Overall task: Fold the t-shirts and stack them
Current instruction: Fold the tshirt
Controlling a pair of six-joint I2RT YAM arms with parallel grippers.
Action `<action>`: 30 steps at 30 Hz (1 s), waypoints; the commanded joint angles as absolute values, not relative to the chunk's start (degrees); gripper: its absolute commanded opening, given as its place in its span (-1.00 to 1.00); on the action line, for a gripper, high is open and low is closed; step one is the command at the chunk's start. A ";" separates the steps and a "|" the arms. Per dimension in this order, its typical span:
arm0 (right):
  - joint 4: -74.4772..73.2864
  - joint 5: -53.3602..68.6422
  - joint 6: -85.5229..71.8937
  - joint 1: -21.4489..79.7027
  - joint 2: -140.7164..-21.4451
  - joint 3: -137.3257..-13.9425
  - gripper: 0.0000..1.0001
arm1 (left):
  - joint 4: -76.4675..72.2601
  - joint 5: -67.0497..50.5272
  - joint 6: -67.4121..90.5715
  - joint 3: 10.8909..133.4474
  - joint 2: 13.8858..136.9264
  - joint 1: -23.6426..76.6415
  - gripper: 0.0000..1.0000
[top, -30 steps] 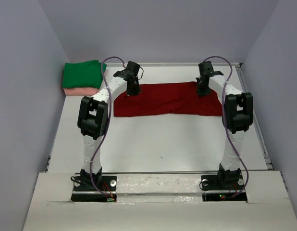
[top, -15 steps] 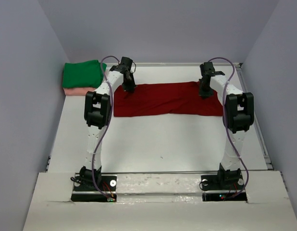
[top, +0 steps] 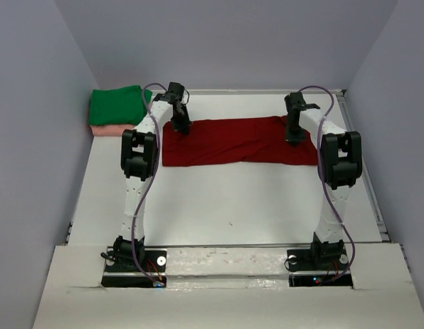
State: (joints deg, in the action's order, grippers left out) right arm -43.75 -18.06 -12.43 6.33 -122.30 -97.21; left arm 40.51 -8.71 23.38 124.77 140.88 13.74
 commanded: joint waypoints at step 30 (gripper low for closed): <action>-54.93 -5.81 -3.17 6.33 -142.64 -128.40 -1.00 | 32.35 -15.20 31.99 77.19 118.39 19.50 -1.00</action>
